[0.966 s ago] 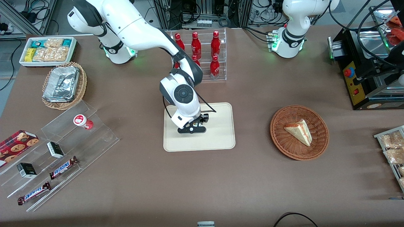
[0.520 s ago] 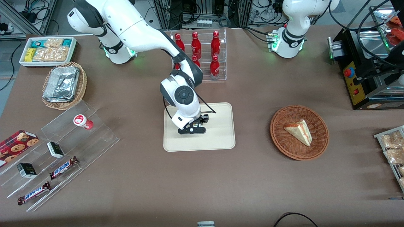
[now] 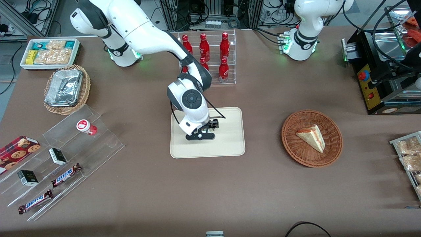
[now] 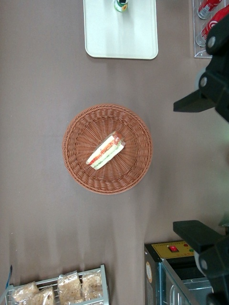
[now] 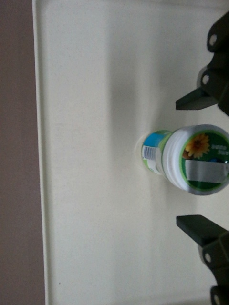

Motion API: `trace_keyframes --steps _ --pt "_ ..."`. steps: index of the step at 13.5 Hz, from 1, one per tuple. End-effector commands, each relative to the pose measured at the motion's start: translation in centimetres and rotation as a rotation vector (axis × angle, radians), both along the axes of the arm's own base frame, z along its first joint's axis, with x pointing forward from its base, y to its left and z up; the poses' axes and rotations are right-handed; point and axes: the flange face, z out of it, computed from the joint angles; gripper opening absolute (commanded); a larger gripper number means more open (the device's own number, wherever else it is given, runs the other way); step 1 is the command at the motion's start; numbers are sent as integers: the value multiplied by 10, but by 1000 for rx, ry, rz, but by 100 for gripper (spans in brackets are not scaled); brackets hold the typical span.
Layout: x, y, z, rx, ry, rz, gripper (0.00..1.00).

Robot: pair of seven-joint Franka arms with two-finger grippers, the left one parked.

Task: Place green gum on tray
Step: 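Lower the gum tub onto the cream tray, then open the right gripper to release the gum tub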

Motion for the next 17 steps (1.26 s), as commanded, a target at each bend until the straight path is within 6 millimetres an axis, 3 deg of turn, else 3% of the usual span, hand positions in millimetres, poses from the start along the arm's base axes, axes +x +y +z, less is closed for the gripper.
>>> trace_keyframes --steps 1,6,8,11,17 --pt "5 7 2 13 -12 -5 99" --pt "5 5 15 14 -14 11 99" --pt "3 -1 34 -9 1 48 99" --pt "6 -19 65 -29 35 127 99" --pt "10 -84 137 -71 168 217 99"
